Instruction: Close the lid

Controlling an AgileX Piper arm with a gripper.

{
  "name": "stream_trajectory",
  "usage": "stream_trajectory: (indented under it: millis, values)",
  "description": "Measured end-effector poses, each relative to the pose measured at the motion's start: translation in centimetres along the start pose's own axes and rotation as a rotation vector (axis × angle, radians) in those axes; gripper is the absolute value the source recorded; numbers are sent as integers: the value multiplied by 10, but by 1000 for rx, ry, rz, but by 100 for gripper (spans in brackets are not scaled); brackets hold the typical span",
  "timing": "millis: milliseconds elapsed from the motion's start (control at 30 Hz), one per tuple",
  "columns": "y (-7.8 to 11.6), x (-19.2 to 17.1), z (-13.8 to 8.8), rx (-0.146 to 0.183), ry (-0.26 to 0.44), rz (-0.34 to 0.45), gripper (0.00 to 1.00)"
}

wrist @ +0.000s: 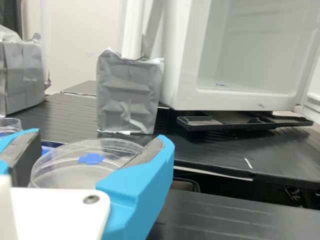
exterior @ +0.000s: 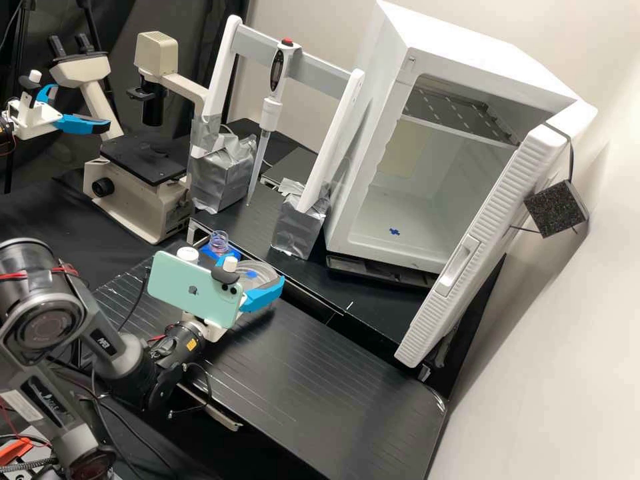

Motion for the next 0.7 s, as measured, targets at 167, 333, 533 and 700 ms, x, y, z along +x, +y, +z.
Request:
stream_trajectory:
  millis: [167,333,533,700]
  values:
    - [1,-4,4,6,8,-34,0]
    - [2,-5,4,4,20,-39,0]
    - [4,-6,2,20,23,-24,0]
    - [10,-9,1,50,14,15,0]
